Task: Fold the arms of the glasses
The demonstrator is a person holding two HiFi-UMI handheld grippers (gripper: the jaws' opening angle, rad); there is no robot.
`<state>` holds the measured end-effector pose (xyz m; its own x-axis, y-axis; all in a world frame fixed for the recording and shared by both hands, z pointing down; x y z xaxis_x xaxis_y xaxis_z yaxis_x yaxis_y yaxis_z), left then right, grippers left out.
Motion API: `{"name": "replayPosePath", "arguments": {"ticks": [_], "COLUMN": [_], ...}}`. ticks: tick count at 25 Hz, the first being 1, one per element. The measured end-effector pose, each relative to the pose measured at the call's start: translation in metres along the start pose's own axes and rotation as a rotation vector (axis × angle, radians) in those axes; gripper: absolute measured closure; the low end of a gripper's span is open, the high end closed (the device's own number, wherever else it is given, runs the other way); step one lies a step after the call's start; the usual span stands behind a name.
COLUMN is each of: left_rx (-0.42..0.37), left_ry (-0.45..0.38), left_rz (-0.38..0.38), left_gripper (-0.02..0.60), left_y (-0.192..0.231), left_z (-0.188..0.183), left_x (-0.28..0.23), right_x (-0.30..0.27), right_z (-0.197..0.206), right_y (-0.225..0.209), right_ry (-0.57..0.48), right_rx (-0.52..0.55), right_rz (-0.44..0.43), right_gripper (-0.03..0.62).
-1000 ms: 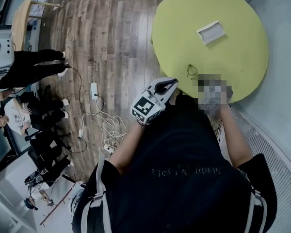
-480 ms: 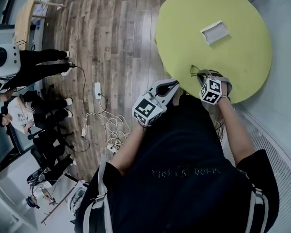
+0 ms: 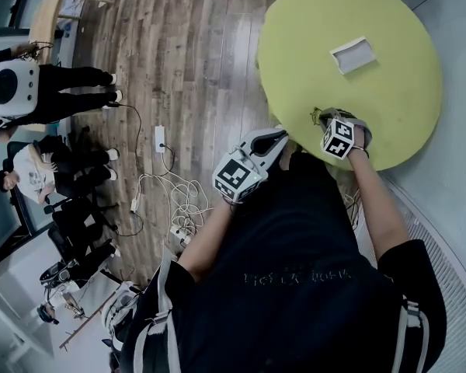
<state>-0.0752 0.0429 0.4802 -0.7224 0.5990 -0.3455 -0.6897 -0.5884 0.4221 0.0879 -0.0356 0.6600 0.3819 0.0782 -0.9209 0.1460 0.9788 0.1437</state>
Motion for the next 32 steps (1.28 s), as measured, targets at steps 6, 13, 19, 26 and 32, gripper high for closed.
{"name": "replayPosePath", "arguments": {"ticks": [6, 13, 19, 26, 32], "left_rx": [0.0, 0.004, 0.0, -0.012, -0.012], "left_ry": [-0.001, 0.001, 0.003, -0.002, -0.006], "left_rz": [-0.016, -0.03, -0.036, -0.017, 0.007], "left_gripper": [0.554, 0.554, 0.554, 0.554, 0.554], "left_y": [-0.003, -0.004, 0.0, 0.001, 0.007], "left_z": [0.003, 0.004, 0.001, 0.0, -0.002], "left_x": [0.004, 0.007, 0.004, 0.002, -0.003], "right_x": [-0.011, -0.018, -0.017, -0.007, 0.012], "right_z": [0.005, 0.007, 0.005, 0.0, 0.002], "right_y": [0.003, 0.004, -0.003, 0.0, -0.01], "right_ry": [0.011, 0.011, -0.07, -0.126, -0.195], "right_rx": [-0.007, -0.015, -0.092, -0.178, -0.277], "right_rz": [-0.026, -0.04, -0.038, 0.005, 0.08], "right_gripper": [0.563, 0.563, 0.56, 0.56, 0.562]}}
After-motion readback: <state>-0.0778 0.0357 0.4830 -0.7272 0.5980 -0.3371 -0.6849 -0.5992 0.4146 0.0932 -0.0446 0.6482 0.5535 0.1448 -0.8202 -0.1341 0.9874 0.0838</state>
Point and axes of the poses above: the fingertips, and each gripper's own axes: x backward along the fingers, y to its left, z out of its underside, the point moved 7 cm from there along x, backward along the fingers, and after that the axes turned 9 degrees about x, right-handed, at the moved point
